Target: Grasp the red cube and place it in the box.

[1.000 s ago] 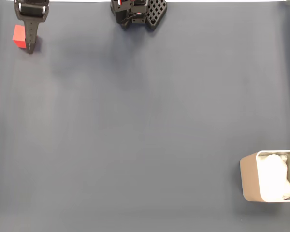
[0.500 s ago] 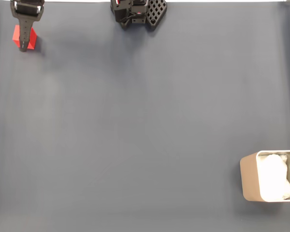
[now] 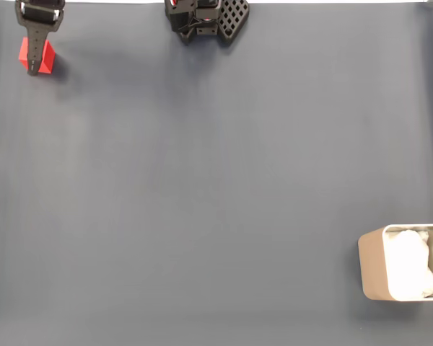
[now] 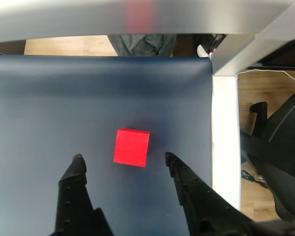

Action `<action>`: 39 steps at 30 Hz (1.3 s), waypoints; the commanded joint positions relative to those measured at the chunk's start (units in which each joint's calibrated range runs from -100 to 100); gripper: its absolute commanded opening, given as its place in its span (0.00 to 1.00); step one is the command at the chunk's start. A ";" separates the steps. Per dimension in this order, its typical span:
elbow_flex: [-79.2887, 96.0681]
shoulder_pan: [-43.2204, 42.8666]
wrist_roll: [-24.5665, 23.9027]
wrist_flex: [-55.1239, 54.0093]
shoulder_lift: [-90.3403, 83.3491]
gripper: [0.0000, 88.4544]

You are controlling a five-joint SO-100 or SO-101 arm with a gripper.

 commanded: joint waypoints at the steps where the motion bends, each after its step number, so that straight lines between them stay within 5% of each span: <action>1: 0.18 -0.56 0.05 -1.67 -0.17 0.43; 39: 0.27 -4.11 -0.29 -7.41 6.76 0.43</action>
